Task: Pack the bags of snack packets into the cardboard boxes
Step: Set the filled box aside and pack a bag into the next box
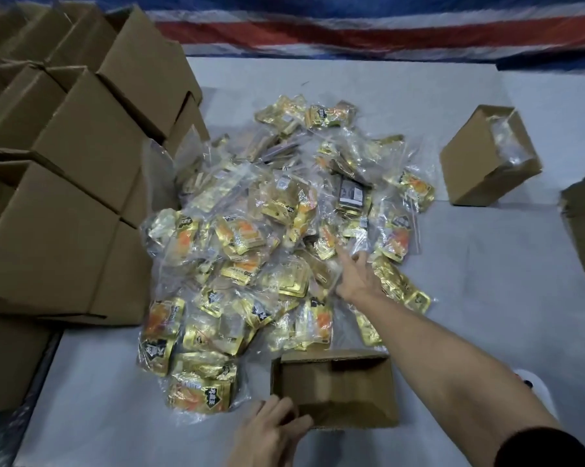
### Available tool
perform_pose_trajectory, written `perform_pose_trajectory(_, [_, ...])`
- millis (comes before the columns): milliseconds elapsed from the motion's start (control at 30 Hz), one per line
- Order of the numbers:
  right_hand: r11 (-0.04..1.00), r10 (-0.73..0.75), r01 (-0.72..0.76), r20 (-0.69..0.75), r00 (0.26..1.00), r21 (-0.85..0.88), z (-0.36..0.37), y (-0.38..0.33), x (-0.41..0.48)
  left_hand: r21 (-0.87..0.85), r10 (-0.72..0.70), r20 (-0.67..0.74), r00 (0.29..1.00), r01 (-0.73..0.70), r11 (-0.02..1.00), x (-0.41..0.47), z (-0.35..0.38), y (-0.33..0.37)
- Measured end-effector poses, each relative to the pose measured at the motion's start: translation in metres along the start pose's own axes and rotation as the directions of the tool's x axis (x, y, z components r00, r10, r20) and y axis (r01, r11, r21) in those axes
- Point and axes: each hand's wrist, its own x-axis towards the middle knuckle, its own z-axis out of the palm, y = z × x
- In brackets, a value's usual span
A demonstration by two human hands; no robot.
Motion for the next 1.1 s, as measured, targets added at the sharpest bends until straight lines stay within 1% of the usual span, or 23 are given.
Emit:
perform_pose_trajectory(67, [0.992,-0.017,0.009,-0.064,0.998,-0.122,-0.005,-0.001,-0.004,-0.002,0.004,0.003,1.0,-0.004,1.0,0.003,-0.006,0.0])
perform_pose_trajectory(133, [0.989,-0.041,0.018,-0.147,0.988,-0.15,-0.015,0.001,-0.016,0.006,0.044,0.004,0.999,-0.044,0.999,0.008,-0.013,-0.002])
perform_pose_trajectory(167, [0.991,-0.045,0.021,-0.181,0.982,-0.131,-0.021,0.003,-0.023,0.028,0.061,0.032,0.998,-0.062,0.998,0.011,-0.016,-0.002])
perform_pose_trajectory(267, [0.998,-0.019,0.034,-0.264,0.964,0.052,-0.042,0.013,-0.049,0.069,0.038,0.155,0.987,-0.049,0.996,0.02,-0.027,0.0])
perform_pose_trajectory(333, [0.98,0.017,0.057,-0.364,0.931,0.192,-0.057,0.02,-0.068,0.11,0.024,0.229,0.973,-0.05,0.993,0.024,-0.034,0.002])
perform_pose_trajectory(367, [0.965,0.032,0.08,-0.416,0.909,0.248,-0.066,0.023,-0.077,0.1,0.001,0.273,0.962,-0.029,0.995,0.027,-0.036,0.002])
perform_pose_trajectory(467, [0.883,0.069,0.187,-0.514,0.855,0.43,-0.093,0.033,-0.103,0.084,0.004,0.345,0.938,-0.035,0.996,0.031,-0.04,0.001])
perform_pose_trajectory(567, [0.806,0.048,0.307,-0.573,0.818,0.506,-0.121,0.036,-0.134,0.085,-0.005,0.362,0.932,-0.027,0.996,0.034,-0.046,0.0])
perform_pose_trajectory(633, [0.739,0.028,0.378,-0.587,0.809,0.558,-0.136,0.031,-0.159,0.067,-0.017,0.328,0.945,-0.005,0.998,0.036,-0.053,0.0])
perform_pose_trajectory(700, [0.638,-0.023,0.461,-0.583,0.812,0.617,-0.148,0.022,-0.184,0.004,-0.029,0.225,0.974,0.029,1.0,0.038,-0.064,0.0])
perform_pose_trajectory(767, [0.557,-0.137,0.535,-0.566,0.813,0.635,-0.158,0.012,-0.207,-0.047,-0.043,0.081,0.996,0.047,0.998,0.041,-0.077,0.0])
perform_pose_trajectory(833, [0.538,-0.275,0.59,-0.536,0.798,0.603,-0.165,0.005,-0.228,-0.142,-0.056,-0.076,0.996,0.045,0.989,0.045,-0.091,0.0])
perform_pose_trajectory(900, [0.552,-0.383,0.636,-0.513,0.768,0.54,-0.167,-0.002,-0.243,-0.281,-0.077,-0.191,0.979,0.021,0.96,0.051,-0.109,0.003])
perform_pose_trajectory(933, [0.555,-0.413,0.644,-0.498,0.763,0.526,-0.167,-0.005,-0.251,-0.354,-0.082,-0.221,0.972,-0.002,0.935,0.054,-0.118,0.005])
perform_pose_trajectory(1000, [0.549,-0.44,0.648,-0.477,0.761,0.527,-0.165,-0.011,-0.264,-0.472,-0.085,-0.205,0.975,-0.023,0.881,0.057,-0.136,0.013])
perform_pose_trajectory(1100, [0.522,-0.453,0.648,-0.464,0.762,0.555,-0.157,-0.016,-0.278,-0.506,-0.019,-0.158,0.987,-0.065,0.86,0.054,-0.148,0.021])
